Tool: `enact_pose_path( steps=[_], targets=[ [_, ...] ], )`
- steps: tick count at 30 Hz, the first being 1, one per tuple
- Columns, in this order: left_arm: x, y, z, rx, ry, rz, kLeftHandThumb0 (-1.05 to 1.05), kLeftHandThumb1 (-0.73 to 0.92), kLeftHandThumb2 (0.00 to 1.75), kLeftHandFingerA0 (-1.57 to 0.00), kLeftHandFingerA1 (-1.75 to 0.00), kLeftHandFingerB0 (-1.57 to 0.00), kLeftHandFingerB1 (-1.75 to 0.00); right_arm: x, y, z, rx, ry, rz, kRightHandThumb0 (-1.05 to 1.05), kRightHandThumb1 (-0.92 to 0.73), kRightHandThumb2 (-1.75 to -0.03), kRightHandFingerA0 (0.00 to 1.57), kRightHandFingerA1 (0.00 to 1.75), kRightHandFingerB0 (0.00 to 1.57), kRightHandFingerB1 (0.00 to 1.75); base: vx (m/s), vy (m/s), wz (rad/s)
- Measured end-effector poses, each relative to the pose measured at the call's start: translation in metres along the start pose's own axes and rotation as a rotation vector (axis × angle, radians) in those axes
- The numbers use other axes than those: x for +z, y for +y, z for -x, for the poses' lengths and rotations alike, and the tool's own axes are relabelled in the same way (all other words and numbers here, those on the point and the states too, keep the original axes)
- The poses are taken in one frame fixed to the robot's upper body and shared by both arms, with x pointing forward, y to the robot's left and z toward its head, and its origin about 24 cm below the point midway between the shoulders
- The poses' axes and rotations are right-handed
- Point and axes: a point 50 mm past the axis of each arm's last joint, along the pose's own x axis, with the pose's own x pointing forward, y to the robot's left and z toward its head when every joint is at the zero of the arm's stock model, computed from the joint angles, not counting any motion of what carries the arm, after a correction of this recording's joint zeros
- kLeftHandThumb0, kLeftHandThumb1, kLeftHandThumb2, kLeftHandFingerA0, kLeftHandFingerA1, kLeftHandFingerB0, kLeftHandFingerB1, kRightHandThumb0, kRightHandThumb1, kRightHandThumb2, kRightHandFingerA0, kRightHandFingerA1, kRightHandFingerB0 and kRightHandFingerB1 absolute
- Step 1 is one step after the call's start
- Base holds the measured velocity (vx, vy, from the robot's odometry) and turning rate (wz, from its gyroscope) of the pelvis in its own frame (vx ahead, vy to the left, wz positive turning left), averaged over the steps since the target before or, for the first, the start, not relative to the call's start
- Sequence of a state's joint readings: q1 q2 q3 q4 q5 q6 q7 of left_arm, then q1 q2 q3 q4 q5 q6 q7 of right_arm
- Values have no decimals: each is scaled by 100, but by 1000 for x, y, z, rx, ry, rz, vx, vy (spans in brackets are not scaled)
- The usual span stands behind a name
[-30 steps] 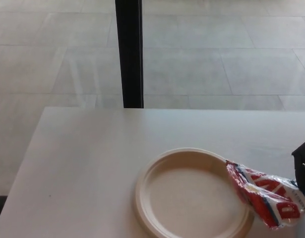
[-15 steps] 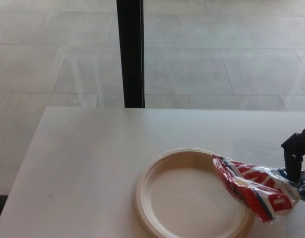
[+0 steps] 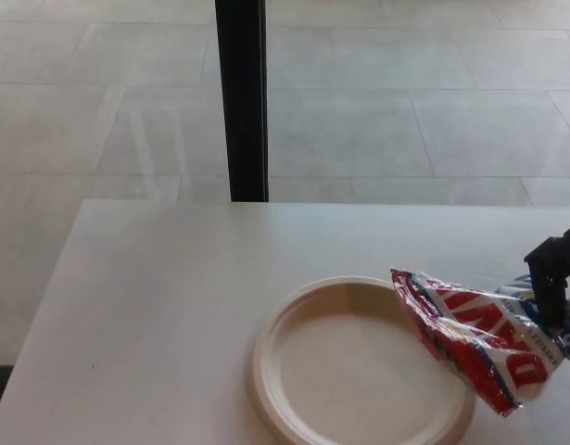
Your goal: The robot uses its right hand to pick up a bag of sunflower seeds kept in the middle of the desk and tilts it over a plate kept next to it to pour out a few seeds and then puts the bag of seeds back on the desk
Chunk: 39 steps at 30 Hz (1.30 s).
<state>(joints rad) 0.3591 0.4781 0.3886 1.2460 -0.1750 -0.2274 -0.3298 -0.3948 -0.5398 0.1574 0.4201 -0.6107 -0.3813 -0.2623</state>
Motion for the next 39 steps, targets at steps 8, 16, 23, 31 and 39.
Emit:
enact_pose_path(
  steps=[8, 16, 23, 31, 39],
  targets=[
    [1, 2, 0, 1, 1, -3, -57, 76, 77, -31, -69, -31, -60, 14, -17, -10, -29, -81, 74, -84, -29, -147, 156, 163, 131, 141, 0, 0, 0],
    [1, 6, 3, -7, 0, -11, -61, 78, 78, -34, -68, -33, -60, 43, -27, -9, 0, -170, 192, -34, -34, -122, 104, 175, 87, 158, 0, 0, 0],
    [-1, 8, 4, -7, 7, -29, -61, 77, 74, -31, -67, -32, -59, 54, -24, -6, 42, -154, 250, -27, -42, -111, 91, 175, 73, 158, 0, 0, 0],
    [2, 10, 4, -5, -2, -29, -57, 81, 81, -39, -69, -38, -62, 55, -20, -11, 94, -91, 334, -26, -47, -103, 87, 175, 63, 168, 0, 0, 0],
    [9, 13, 4, -3, -16, -60, -61, 75, 84, -37, -69, -40, -64, 49, -26, -19, 124, -113, 522, -29, -50, -93, 92, 175, 68, 163, 0, 0, 0]
  ],
)
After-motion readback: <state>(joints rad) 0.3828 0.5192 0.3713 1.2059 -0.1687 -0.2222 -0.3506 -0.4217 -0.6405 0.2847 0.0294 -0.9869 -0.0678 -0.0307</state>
